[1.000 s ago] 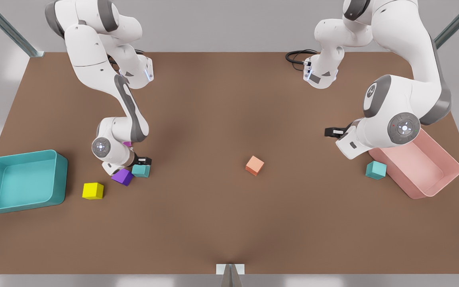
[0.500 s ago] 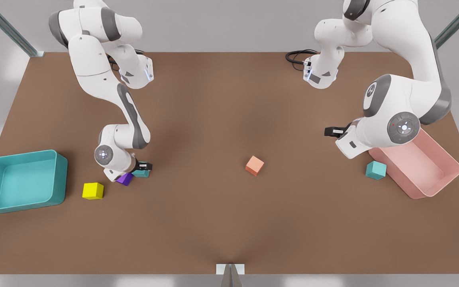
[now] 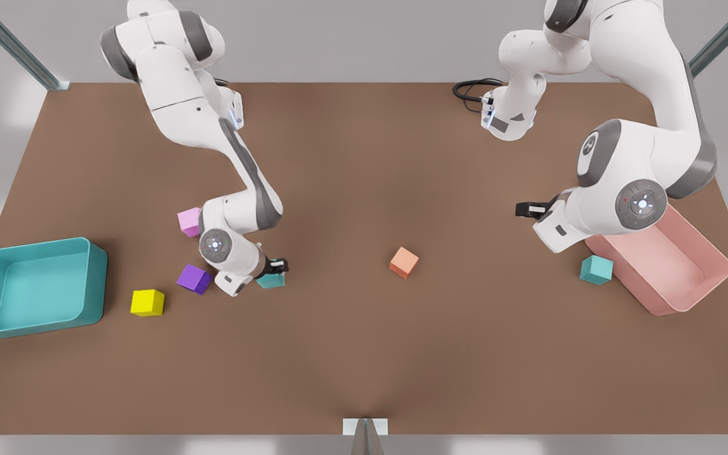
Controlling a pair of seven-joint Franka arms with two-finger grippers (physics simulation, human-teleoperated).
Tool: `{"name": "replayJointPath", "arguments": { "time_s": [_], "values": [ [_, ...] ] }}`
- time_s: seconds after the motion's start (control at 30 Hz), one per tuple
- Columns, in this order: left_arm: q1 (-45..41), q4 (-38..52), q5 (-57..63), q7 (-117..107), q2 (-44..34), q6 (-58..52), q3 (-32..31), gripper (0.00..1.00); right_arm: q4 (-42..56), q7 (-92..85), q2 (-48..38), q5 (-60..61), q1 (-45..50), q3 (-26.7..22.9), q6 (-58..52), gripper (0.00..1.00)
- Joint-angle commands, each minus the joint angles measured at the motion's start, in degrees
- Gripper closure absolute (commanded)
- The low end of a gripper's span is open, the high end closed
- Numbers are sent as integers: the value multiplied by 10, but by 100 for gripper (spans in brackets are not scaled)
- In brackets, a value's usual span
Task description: Stack the two blue cubes on top of each other
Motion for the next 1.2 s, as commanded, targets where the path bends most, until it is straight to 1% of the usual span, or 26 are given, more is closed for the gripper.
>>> {"name": "replayJointPath", "arguments": {
  "time_s": [0.0,0.1,0.23,0.3,0.37,0.4,0.43,0.47,0.53,0.57,0.6,0.63,0.67,0.7,0.77,0.83,0.87,0.9,0.97,1.0,1.03,1.07,1.1,1.17],
  "values": [
    [-1,0,0,0,-1,0,0,0,41,278,26,-12,30,2,-30,49],
    [1,1,2,0,-1,1,2,0,142,354,92,-10,46,44,-25,49],
    [5,6,17,0,-5,1,1,0,265,389,178,11,80,48,-13,49],
    [5,6,17,0,-5,0,1,0,314,409,225,10,93,56,29,49],
    [4,-12,16,2,-29,5,3,0,335,405,246,6,94,56,43,49],
    [4,-30,16,3,-38,24,3,0,351,407,264,6,94,56,53,49],
    [2,-67,16,3,-63,59,3,0,375,407,282,6,94,56,60,49],
    [2,-67,16,6,-64,62,3,0,391,407,296,6,94,57,66,49],
    [4,-104,16,16,-64,125,25,0,400,402,306,6,94,57,81,49],
    [5,-109,16,52,-64,144,42,0,401,402,306,6,93,57,81,49],
    [7,-115,16,93,-64,159,54,0,401,403,304,7,92,57,76,28],
    [10,-140,16,146,-64,193,75,0,411,403,302,10,91,57,70,0],
    [12,-187,16,223,-64,263,96,0,413,402,302,10,90,57,70,0],
    [17,-228,16,267,-63,330,106,0,416,403,302,10,88,68,71,0],
    [24,-291,16,366,-53,438,112,0,419,402,301,10,87,73,73,0],
    [54,-292,16,504,-5,497,130,0,420,400,300,10,87,74,76,0],
    [57,-292,15,565,14,517,139,0,419,399,296,10,82,82,72,0],
    [65,-292,14,603,26,525,142,0,419,399,288,10,70,100,58,0],
    [77,-292,12,648,37,538,142,0,420,395,241,21,52,108,-32,0],
    [80,-292,12,661,39,540,142,0,421,365,216,35,39,108,-88,0],
    [88,-292,12,663,52,567,143,0,421,344,187,47,30,106,-143,0],
    [93,-292,12,663,62,585,143,0,421,337,172,50,25,105,-167,0],
    [97,-292,12,663,72,593,143,0,420,229,140,53,14,62,-259,0],
    [103,-298,12,663,74,592,144,0,417,11,76,39,21,-97,-448,0]
  ]
}}
